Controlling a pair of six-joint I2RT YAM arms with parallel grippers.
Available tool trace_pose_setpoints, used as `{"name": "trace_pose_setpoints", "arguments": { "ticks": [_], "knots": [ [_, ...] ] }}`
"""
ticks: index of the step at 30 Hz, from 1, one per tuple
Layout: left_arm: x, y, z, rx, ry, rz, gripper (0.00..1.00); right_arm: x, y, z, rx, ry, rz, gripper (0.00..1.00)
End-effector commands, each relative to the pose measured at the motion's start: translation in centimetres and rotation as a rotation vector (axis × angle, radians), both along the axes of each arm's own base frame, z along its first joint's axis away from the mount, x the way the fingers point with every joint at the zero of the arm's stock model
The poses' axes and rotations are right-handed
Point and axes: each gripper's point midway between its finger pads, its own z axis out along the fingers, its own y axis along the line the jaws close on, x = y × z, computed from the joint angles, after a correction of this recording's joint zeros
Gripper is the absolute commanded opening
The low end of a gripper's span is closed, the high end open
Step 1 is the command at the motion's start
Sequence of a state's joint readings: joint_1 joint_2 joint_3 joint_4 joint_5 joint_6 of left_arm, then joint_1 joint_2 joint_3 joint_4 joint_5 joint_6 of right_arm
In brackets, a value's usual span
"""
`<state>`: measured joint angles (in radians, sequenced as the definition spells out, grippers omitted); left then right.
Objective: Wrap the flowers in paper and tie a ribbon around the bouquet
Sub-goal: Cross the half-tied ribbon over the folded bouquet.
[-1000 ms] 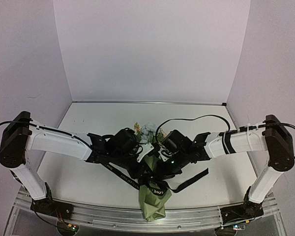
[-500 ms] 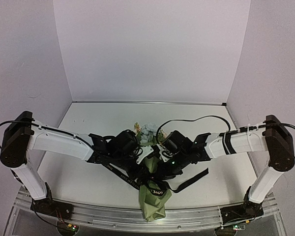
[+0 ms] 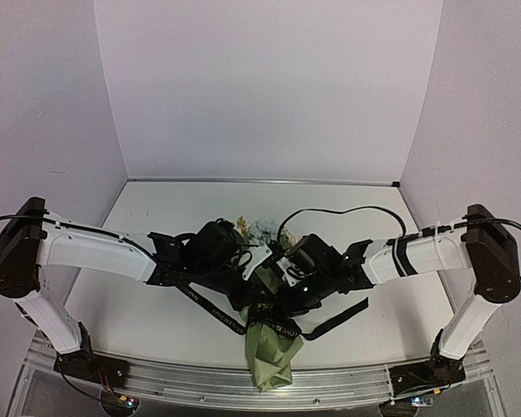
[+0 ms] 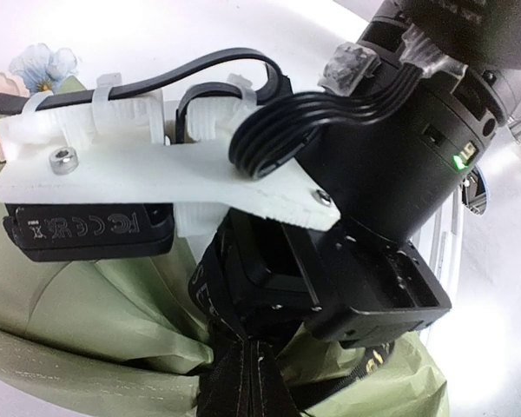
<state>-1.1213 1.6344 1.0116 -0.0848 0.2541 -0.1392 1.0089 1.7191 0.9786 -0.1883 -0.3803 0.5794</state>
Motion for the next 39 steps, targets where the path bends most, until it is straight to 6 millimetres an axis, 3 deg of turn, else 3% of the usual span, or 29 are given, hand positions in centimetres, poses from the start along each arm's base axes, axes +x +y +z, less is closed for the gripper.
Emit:
{"name": "trace_pose_setpoints", "arguments": {
  "ticks": [1, 29, 39],
  "knots": [
    [-0.5, -0.5, 0.5, -0.042, 0.017, -0.016, 0.0, 1.7, 0.5, 1.5, 0.045, -0.11, -0.043, 0.0],
    [-1.1, -0.6, -5.3, 0.051, 0.132, -0.003, 0.0, 2.9, 0.3, 2.2, 0.12, -0.22, -0.091, 0.0],
    [-0.6, -0.7, -5.9, 0.067, 0.129, 0.018, 0.0, 2.2, -0.4, 2.6, 0.124, -0.202, -0.091, 0.16]
  ]
}}
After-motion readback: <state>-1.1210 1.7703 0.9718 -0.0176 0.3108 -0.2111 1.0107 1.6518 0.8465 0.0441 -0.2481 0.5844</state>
